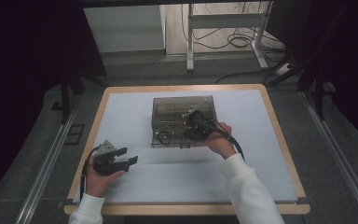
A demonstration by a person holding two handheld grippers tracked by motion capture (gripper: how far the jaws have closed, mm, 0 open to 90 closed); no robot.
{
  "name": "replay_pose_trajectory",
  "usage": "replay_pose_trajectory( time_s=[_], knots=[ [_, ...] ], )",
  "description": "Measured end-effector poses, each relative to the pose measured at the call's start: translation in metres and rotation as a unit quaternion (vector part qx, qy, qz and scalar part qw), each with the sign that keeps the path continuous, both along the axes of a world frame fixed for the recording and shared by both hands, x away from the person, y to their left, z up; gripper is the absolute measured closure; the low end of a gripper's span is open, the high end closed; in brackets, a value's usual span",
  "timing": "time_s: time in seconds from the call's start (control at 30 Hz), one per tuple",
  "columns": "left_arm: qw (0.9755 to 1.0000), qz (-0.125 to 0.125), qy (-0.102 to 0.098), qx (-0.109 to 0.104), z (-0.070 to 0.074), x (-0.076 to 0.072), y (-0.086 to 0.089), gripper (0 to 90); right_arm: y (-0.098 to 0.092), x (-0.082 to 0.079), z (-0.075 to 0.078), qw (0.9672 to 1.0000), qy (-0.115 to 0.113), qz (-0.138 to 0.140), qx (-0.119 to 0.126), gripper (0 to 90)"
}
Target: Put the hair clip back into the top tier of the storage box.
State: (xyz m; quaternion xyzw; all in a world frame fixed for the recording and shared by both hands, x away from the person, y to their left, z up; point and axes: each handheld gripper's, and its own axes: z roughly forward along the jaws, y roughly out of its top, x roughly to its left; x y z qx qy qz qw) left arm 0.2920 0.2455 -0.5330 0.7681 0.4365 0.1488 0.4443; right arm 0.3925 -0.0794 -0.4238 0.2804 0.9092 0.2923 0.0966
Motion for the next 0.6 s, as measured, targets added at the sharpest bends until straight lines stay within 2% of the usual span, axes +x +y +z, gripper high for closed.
replay_pose_trajectory(
  time_s=[0.33, 0.4, 0.6],
  knots=[
    [1.0, 0.0, 0.002, 0.001, -0.0004, 0.0002, 0.0006, 34.6, 0.0049, 0.0004, -0.007, 1.0, 0.004, 0.005, -0.006, 81.1],
    [1.0, 0.0, 0.001, 0.002, -0.0004, 0.0002, 0.0007, 34.4, 0.0049, 0.0004, -0.0085, 1.0, 0.003, 0.004, -0.006, 76.3],
    [1.0, 0.001, 0.001, 0.001, -0.0005, 0.0, 0.0006, 34.4, 0.0005, -0.0018, -0.0059, 1.0, -0.007, -0.002, 0.003, 70.5]
  ],
)
